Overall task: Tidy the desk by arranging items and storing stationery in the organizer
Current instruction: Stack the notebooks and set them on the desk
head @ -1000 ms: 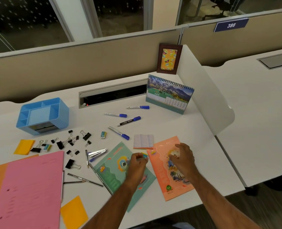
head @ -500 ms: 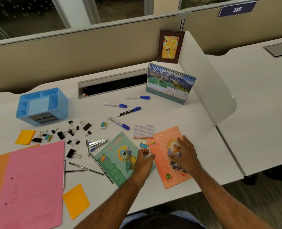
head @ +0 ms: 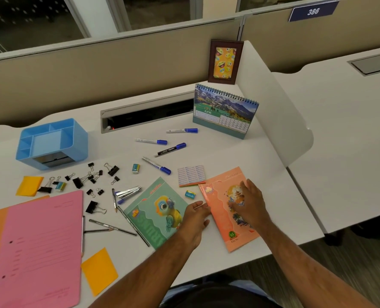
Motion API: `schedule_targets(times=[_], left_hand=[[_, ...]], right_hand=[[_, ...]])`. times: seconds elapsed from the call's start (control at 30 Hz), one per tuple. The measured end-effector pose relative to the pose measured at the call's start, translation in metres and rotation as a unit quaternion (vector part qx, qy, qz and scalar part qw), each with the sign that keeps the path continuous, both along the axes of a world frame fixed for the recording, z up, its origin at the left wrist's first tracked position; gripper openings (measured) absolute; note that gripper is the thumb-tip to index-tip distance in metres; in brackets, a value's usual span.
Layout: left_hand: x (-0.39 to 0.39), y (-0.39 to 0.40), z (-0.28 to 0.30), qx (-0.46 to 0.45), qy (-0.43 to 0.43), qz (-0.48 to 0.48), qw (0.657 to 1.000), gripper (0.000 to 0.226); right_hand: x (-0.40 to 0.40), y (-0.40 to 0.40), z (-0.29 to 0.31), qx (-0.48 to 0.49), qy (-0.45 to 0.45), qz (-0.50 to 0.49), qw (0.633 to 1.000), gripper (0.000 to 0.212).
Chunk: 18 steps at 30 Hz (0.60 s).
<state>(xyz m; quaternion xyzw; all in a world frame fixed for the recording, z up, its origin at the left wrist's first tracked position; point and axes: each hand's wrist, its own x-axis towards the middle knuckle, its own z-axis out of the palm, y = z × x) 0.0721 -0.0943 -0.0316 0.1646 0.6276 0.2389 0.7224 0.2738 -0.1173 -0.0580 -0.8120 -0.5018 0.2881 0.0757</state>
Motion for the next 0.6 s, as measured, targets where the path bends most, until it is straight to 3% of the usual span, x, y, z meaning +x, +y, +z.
schedule_targets(times=[0.13,0.3,0.4,0.6], left_hand=[[0.006,0.003,0.006,-0.008,-0.025,-0.030,0.999,0.047],[0.012,0.007,0.015,0.035,-0.040,-0.117,0.992,0.025],[0.014,0.008,0.020,0.069,-0.037,-0.159,0.984,0.024],[0.024,0.008,0.032,0.115,-0.035,-0.154,0.981,0.020]], right_hand=[[0.007,-0.003,0.002,0.003,0.012,-0.024,1.000,0.096],[0.006,-0.006,0.006,0.010,0.037,-0.050,0.998,0.094],[0.002,-0.006,0.010,0.016,0.059,-0.072,0.996,0.092],[-0.004,-0.006,0.028,0.086,0.122,-0.116,0.982,0.075]])
